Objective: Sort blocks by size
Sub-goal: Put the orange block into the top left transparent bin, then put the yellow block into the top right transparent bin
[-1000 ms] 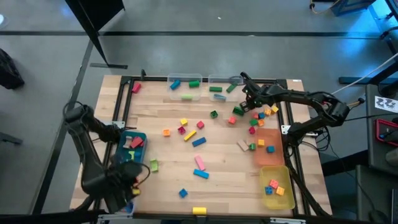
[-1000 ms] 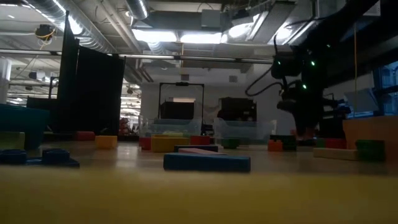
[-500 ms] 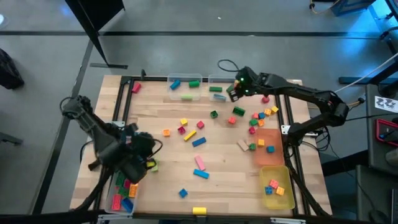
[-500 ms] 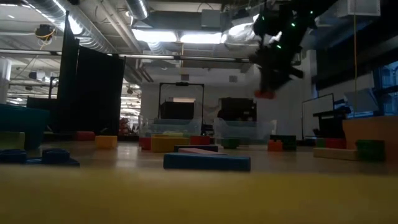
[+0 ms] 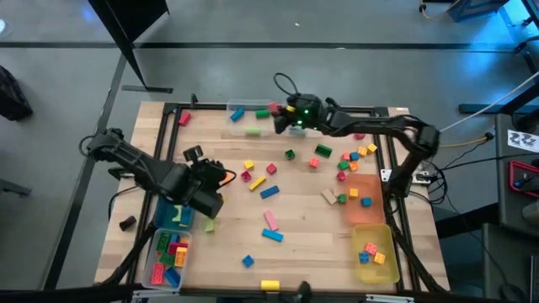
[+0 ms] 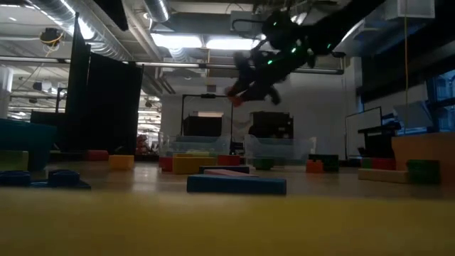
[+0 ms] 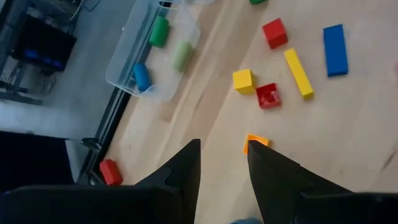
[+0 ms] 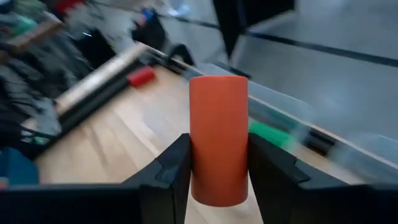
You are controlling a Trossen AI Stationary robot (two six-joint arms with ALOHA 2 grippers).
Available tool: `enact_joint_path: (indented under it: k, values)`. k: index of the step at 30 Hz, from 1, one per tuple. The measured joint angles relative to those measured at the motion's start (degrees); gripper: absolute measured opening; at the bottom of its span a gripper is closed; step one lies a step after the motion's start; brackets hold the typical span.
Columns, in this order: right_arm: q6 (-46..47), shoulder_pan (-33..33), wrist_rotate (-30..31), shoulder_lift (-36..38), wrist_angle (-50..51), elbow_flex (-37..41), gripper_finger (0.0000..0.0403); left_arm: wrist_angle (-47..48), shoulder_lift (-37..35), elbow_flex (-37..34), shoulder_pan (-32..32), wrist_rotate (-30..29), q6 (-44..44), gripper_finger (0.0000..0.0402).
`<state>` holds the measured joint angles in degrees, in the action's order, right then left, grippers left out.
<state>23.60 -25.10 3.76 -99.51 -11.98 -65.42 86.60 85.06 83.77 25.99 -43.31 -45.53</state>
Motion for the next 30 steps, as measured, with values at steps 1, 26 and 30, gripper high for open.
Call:
enact_joint_path:
  k: [1,26,30]
  values:
    - [0.0,0.0,-0.9,-1.7,-3.7,0.0,0.0136,-0.5,0.0,0.0,-0.5,0.0,1.0,0.0118]
    - [-0.3,-0.4,2.5,-18.9,-15.8,-8.4,0.0221,-9.0,0.0,0.0,-6.3,3.5,4.5,0.0118]
    - [-0.3,-0.4,-0.2,-18.7,-14.6,-8.4,0.0253,-11.2,0.1,0.0,-7.4,9.1,7.6,0.0117]
